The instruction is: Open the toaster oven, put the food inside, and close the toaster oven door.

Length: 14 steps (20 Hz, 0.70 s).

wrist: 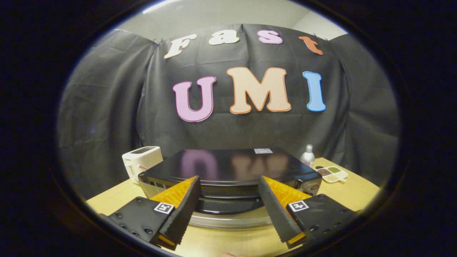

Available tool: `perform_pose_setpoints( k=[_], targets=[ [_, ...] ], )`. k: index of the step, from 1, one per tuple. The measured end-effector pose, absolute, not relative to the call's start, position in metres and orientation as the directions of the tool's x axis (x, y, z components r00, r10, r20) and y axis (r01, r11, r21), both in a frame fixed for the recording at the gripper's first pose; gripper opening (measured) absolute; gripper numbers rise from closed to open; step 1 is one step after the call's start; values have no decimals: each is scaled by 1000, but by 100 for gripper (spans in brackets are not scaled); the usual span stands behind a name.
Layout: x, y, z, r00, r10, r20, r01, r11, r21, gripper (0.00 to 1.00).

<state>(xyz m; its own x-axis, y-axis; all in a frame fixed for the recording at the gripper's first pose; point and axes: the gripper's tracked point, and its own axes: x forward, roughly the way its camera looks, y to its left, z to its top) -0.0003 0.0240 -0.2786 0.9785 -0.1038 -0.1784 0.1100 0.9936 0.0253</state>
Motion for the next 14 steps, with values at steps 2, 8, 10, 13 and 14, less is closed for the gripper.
perform_pose_setpoints(
  k=[2, 8, 10, 13, 14],
  targets=[
    [-16, 26, -281, 979, -99, -181, 106, 994, 28, 100],
    [-78, 32, -307, 968, -88, -234, 99, 994, 36, 100],
    [-96, 33, -321, 963, -88, -255, 99, 995, 31, 100],
    [-114, 34, -339, 958, -92, -272, 101, 995, 18, 100],
    [-120, 35, -345, 957, -96, -274, 103, 995, 12, 100]
  ],
)
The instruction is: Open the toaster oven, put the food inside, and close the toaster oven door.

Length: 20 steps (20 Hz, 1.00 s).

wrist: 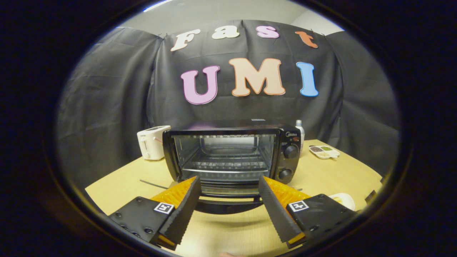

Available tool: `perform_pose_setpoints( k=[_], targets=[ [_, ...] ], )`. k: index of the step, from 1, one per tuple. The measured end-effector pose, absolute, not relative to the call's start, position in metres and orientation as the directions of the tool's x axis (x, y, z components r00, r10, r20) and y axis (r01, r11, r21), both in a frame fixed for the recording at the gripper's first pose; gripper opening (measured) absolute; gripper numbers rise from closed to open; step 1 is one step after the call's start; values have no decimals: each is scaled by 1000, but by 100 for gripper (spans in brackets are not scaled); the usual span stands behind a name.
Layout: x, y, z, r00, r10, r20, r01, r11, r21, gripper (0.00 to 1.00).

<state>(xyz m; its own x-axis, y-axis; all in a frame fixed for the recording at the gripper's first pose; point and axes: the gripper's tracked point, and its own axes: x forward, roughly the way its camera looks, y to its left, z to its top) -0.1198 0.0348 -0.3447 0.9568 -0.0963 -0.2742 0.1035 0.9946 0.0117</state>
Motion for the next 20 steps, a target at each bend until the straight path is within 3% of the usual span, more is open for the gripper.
perform_pose_setpoints(
  k=[12, 17, 20],
  targets=[
    [-157, 37, -424, 903, -98, -419, 111, 994, 7, 100],
    [-154, 31, -417, 917, -93, -388, 106, 994, 14, 100],
    [-154, -22, -396, 921, -209, -328, 206, 977, -44, 100]
  ],
)
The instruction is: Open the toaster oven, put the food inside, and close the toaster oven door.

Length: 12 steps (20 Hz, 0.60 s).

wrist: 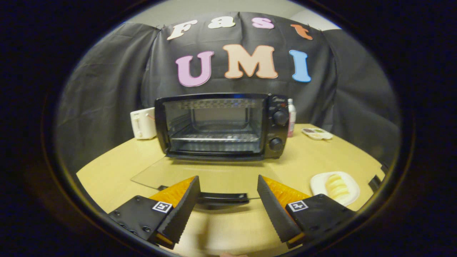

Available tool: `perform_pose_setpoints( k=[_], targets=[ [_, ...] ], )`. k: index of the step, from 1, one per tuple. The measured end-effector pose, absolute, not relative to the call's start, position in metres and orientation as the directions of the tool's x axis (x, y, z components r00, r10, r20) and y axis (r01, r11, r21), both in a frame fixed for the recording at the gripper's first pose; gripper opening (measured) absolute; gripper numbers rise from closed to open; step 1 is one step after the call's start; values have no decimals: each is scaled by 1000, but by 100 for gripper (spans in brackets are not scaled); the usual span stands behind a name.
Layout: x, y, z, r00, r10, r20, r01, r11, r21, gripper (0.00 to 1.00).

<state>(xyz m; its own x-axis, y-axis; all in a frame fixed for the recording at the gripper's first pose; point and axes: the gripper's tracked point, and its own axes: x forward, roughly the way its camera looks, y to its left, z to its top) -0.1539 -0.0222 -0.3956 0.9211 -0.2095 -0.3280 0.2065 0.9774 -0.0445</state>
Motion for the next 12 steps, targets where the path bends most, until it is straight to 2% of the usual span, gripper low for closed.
perform_pose_setpoints(
  k=[3, 7, 12],
  targets=[
    [-162, -93, -388, 878, -357, -320, 355, 933, -67, 100],
    [-191, -186, -405, 756, -538, -373, 522, 839, -154, 100],
    [-211, -219, -439, 666, -565, -487, 569, 807, -158, 100]
  ],
)
